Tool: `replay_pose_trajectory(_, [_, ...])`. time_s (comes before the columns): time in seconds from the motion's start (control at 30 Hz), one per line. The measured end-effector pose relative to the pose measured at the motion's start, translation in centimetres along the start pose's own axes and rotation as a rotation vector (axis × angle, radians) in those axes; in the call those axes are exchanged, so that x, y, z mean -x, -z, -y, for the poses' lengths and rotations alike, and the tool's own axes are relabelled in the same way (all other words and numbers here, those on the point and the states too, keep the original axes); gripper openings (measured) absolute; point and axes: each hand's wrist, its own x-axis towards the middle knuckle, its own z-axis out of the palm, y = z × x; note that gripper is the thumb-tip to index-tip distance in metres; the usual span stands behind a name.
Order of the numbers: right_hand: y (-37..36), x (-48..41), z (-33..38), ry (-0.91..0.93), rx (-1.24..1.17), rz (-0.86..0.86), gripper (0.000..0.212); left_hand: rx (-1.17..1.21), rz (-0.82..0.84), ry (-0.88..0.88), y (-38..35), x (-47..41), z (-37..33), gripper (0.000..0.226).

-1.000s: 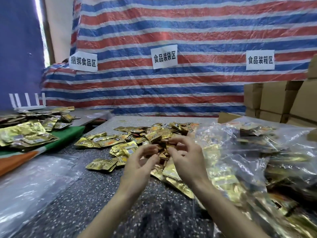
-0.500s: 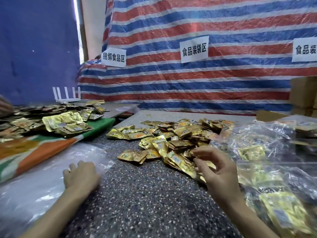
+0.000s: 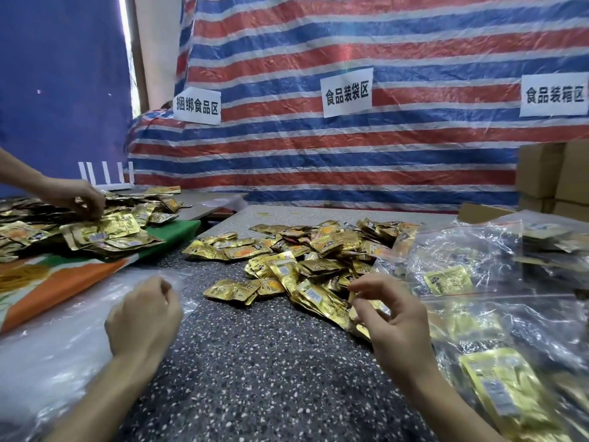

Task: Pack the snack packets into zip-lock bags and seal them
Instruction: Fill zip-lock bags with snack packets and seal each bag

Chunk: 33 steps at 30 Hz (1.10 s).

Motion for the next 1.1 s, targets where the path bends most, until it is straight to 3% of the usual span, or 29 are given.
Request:
replay_pose_trajectory(0.1, [0.2,-0.1,-0.1,-0.041,-0.021,-0.007,0.033,0.185,-0.025,-0.177,0.4,1.5,-4.1,0.007])
replay_pose_trajectory(0.2, [0.5,-0.4,0.3,-0.108,-0.137,0.017,0.007,0.385,-0.019,-0.383,0.6,3.2,-9.0,0.003])
replay_pose_trajectory(0.37, [1.2,-1.2,1.1,-0.336,-0.29,0.064,0.054,0.6,-0.084,-0.791,0.1,5.9,-15.3,0.015])
replay_pose_trajectory(0.6, [2.2,-1.9,1.6,-0.433,-0.189,0.205,0.038,0.678,0.095,-1.066,-2.4,9.3,-15.2,0.01])
replay_pose_trajectory(0.8, [2.6,-1.6,1.7,-0.525,-0.163,0.245,0.041,0.768,0.27,-0.906,-2.2,9.6,-13.9,0.01])
replay_pose_trajectory(0.9, [2.8,-1.5,1.8,-0.548,-0.142,0.294,0.04,0.913,0.447,-0.712,-2.3,9.4,-13.7,0.017])
replay_pose_trajectory(1.0, [2.7,-1.2,1.6,-0.52,-0.073,0.412,0.02,1.06,0.653,-0.416,-2.3,9.3,-13.6,0.038])
replay_pose_trajectory(1.1, [2.4,-0.9,1.5,-0.487,0.007,0.495,0.012,1.101,0.777,-0.314,-2.6,9.4,-13.6,0.038])
